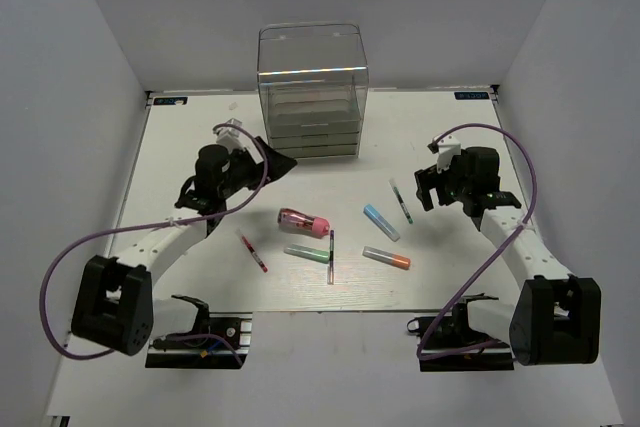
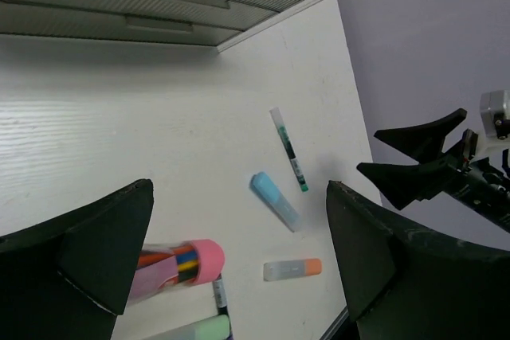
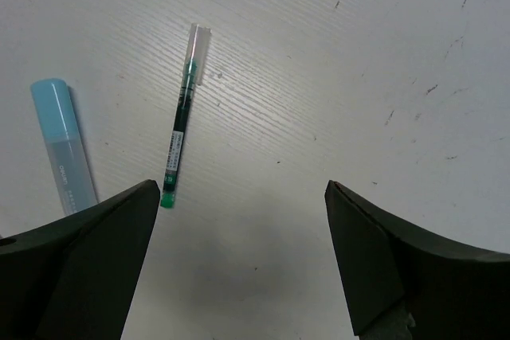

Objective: Sort the stationery into containers
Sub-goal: Open the storage box at the center of the board.

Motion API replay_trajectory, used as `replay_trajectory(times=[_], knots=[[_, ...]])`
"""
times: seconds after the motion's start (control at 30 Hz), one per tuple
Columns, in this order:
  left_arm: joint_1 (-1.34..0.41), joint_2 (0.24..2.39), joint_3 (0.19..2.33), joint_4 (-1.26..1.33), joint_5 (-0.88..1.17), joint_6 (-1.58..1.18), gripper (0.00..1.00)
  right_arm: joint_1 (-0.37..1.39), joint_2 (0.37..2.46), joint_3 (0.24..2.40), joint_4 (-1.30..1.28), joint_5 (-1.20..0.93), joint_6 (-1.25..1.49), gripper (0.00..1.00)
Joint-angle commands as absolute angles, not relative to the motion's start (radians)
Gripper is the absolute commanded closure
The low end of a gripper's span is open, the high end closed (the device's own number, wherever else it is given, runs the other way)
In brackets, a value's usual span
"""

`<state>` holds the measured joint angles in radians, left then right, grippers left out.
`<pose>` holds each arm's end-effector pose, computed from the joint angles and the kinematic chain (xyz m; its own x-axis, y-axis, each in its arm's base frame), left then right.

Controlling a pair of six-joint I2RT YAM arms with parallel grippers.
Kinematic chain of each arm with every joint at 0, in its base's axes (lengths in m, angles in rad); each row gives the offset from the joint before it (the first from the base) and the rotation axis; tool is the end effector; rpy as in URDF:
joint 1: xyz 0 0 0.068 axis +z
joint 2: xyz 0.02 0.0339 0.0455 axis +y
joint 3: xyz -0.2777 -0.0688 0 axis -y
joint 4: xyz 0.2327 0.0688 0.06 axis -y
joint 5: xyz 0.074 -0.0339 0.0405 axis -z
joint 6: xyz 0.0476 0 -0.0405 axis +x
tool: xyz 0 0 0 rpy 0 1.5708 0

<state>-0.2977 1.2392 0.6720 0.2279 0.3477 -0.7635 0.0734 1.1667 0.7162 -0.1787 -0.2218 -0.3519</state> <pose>0.2534 -0.0947 0.2621 -0.6329 -0.4858 -0.6028 0.2011 0.6487 -0.7340 0.2424 0.0283 0.2507 -0.4652 -0.3714 -0.8036 -0.4360 0.8861 -0.1571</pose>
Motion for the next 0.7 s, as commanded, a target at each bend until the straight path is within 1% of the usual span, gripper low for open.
replay_trajectory(times=[0.0,0.17,0.2,0.23,0.3,0.33,0.37,0.43,0.47,0.5,0.53,0.57,0.6,0.63,0.67], knots=[[-0.351,1.276,0.745,0.316,0.299,-0.782,0.00,0.075,1.169,0.761,-0.141,-0.236,-0.359,0.10],[-0.397,1.333,0.736,0.448,0.177,-0.876,0.00,0.072,1.167,0.769,-0.146,-0.330,-0.437,0.10],[-0.411,1.347,0.726,0.472,0.161,-0.891,0.00,0.072,1.169,0.772,-0.164,-0.404,-0.498,0.10],[-0.411,1.357,0.726,0.495,0.135,-0.919,0.00,0.078,1.170,0.775,-0.176,-0.414,-0.503,0.11],[-0.434,1.379,0.726,0.531,0.103,-0.945,0.03,0.083,1.177,0.778,-0.161,-0.457,-0.493,0.19],[-0.434,1.405,0.726,0.540,0.080,-0.968,0.04,0.083,1.181,0.778,-0.149,-0.462,-0.491,0.28],[-0.445,1.419,0.739,0.540,0.065,-0.982,0.06,0.083,1.183,0.776,-0.143,-0.466,-0.486,0.36],[-0.456,1.469,0.752,0.560,0.029,-1.008,0.18,0.087,1.189,0.778,-0.130,-0.485,-0.482,0.54],[-0.456,1.486,0.761,0.583,0.015,-1.037,0.24,0.092,1.189,0.779,-0.127,-0.494,-0.485,0.68],[-0.468,1.503,0.761,0.598,0.002,-1.052,0.31,0.095,1.192,0.775,-0.124,-0.503,-0.489,0.73],[-0.468,1.520,0.761,0.620,-0.018,-1.064,0.45,0.104,1.189,0.772,-0.114,-0.515,-0.494,0.75],[-0.480,1.554,0.770,0.638,-0.029,-1.089,0.50,0.106,1.189,0.764,-0.109,-0.529,-0.497,0.75],[-0.480,1.571,0.770,0.658,-0.052,-1.101,0.55,0.113,1.184,0.759,-0.069,-0.534,-0.497,0.73],[-0.491,1.587,0.779,0.672,-0.063,-1.112,0.55,0.117,1.183,0.746,-0.060,-0.546,-0.494,0.69],[-0.491,1.606,0.790,0.672,-0.074,-1.124,0.55,0.124,1.181,0.744,-0.055,-0.546,-0.492,0.59]])
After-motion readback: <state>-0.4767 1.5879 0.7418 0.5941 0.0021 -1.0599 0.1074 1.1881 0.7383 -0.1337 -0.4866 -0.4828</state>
